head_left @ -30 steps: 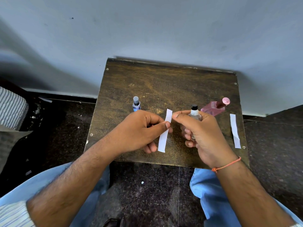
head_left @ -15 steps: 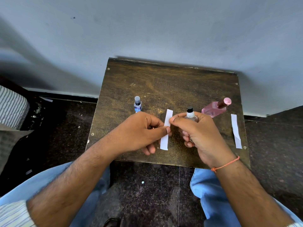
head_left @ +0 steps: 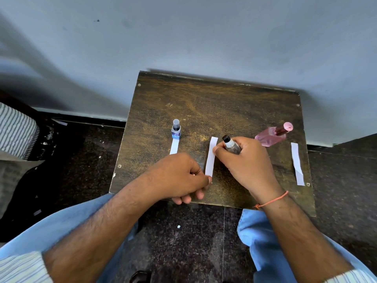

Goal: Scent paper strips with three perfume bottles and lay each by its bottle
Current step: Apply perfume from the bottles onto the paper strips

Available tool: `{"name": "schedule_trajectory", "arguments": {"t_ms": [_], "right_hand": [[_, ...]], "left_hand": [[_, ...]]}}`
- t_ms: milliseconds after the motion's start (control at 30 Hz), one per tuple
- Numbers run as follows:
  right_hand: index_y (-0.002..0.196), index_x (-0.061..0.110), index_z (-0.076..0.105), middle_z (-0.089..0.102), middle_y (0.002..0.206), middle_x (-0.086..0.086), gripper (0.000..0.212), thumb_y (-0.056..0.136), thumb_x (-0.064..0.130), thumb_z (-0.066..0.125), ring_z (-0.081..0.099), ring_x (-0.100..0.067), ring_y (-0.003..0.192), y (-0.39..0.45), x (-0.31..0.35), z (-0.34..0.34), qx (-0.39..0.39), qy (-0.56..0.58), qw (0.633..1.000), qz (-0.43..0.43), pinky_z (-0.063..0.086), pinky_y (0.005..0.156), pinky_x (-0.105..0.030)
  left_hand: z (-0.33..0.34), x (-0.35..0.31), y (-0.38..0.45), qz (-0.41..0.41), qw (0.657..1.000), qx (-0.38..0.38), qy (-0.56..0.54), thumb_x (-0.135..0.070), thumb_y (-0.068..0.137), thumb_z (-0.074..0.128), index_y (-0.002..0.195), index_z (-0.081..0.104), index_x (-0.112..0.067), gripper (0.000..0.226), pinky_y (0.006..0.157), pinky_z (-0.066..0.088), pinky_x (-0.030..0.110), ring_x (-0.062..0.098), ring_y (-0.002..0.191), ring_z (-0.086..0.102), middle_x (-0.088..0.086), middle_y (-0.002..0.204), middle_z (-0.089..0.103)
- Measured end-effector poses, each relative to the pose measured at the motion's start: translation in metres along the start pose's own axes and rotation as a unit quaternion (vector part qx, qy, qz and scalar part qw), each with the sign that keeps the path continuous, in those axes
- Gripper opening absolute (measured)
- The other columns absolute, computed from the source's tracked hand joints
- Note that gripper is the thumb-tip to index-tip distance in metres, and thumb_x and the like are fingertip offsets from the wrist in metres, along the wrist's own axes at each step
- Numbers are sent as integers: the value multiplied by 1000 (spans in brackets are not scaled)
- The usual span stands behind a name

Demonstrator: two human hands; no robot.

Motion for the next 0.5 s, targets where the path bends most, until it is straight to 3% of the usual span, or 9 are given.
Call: {"name": "schedule_trajectory", "arguments": {"t_ms": [167,333,500], "right_hand": [[64,18,56,57,56,4,42,94,41,73,56,-10,55,2,6,-6,-31,-75,997,-15,33,51,-32],[71,16,63,63,62,4,37,94,43,73,61,-12,62,3,8,-3,-31,-116,992,-22,39,54,-30],[73,14,64,63,62,2,37,93,43,72,62,-17,63,2,9,-3,-44,-132,990,-29,45,58,-36]], "left_hand": [[10,3,-6,-1,996,77,53,-45,103,66,96,80,-17,31,46,51,20,2,43,58,-8,71,79],[6,-2,-14,52,982,113,145,-57,106,53,94,82,-28,42,54,36,24,6,45,40,-12,51,47],[19,5,-19,31,976,190,101,-38,110,45,113,74,-30,30,60,46,27,14,66,48,-1,85,53]]}}
Point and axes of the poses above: each hand's wrist, its own y-axis towards the middle knuckle, its own z-axis out of the palm, x = y × z, the point moved 8 cm from there along y, towards the middle knuckle
